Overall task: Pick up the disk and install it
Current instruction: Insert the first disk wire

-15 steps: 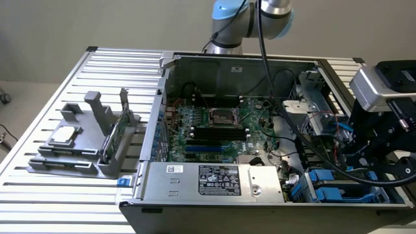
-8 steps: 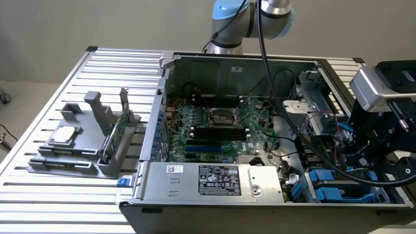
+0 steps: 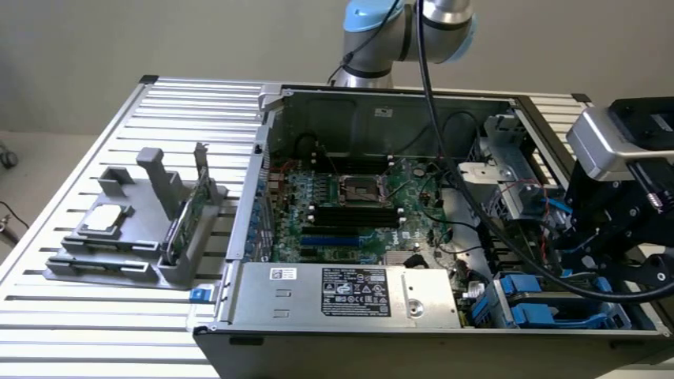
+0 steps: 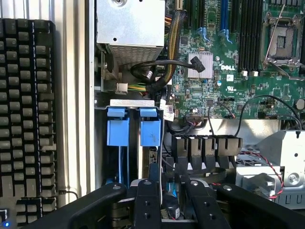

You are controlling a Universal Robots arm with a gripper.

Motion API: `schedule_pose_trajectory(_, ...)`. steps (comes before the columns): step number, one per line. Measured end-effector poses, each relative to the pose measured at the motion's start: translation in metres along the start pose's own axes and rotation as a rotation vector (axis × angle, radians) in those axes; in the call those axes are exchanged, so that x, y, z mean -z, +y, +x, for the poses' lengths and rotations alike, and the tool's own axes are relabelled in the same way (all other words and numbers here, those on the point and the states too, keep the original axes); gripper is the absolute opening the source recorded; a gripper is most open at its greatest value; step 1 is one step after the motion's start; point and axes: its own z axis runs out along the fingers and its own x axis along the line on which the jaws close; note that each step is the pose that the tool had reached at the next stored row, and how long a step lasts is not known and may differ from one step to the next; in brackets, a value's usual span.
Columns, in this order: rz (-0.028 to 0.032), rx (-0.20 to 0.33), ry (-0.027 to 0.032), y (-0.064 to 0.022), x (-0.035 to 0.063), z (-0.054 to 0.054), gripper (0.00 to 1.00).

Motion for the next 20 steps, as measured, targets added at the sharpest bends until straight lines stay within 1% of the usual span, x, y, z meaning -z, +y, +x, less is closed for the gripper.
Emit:
schedule_pose_trajectory(8, 0.0004, -0.006, 0.0, 0.0, 0.0002, 0.0, 0.28)
schedule_pose_trajectory(10, 0.003, -0.029, -0.0005, 0.0, 0.0009, -0.0001, 0.28)
schedule_pose_trajectory(20, 0.0165, -0.145, -0.0105, -0.0001, 0.0079, -0.0009, 0.28)
